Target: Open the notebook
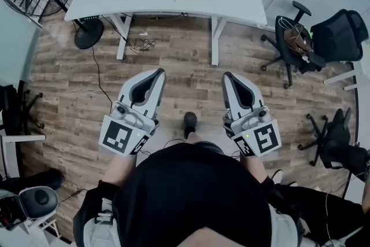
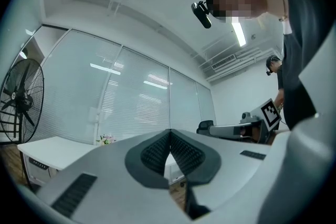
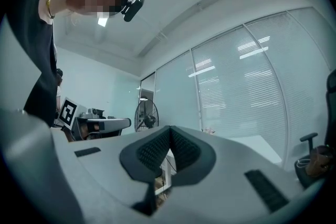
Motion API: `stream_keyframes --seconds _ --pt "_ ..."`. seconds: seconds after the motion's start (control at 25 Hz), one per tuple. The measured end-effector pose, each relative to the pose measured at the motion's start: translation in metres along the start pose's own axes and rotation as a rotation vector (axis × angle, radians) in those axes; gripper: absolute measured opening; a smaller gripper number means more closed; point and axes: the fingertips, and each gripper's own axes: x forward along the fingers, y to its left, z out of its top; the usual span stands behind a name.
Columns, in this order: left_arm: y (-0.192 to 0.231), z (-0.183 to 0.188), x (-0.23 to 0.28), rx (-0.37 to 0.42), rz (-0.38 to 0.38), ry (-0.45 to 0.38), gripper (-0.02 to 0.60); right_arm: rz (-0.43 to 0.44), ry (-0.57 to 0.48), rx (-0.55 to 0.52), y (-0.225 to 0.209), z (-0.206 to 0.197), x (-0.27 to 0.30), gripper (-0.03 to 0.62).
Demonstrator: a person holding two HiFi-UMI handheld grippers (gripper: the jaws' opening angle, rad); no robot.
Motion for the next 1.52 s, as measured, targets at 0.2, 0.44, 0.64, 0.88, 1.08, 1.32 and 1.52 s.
stream_keyframes --seconds 0.2,0.44,0.64,0.88,1.08,1.32,1.52 --pt "0.012 -0.002 0.034 0.01 0.01 -0.005 0.012 0.018 -0.001 0.003 -0.028 -0.002 0.022 0.003" --pt "0.024 -0.003 0.074 0.026 0.033 -0.015 0.012 0.041 -0.008 -0.006 -0.065 0.0 0.044 0.003" --pt "0.029 0.003 0.102 0.028 0.06 -0.049 0.012 0.066 -0.012 -0.019 -0.092 -0.002 0.061 0.003" --pt "0.044 -0.006 0.109 0.039 0.083 -0.012 0.012 0.08 -0.018 0.011 -0.102 -0.009 0.075 0.003" --pt "0.048 -0.008 0.121 0.034 0.057 -0.013 0.012 0.07 -0.016 0.02 -0.106 -0.016 0.084 0.003" --pt "0.052 -0.012 0.124 0.033 0.047 -0.009 0.012 0.07 -0.015 -0.006 -0.106 -0.013 0.086 0.003" --pt "0.054 -0.012 0.125 0.026 0.06 -0.018 0.012 0.065 -0.01 -0.003 -0.111 -0.016 0.088 0.003"
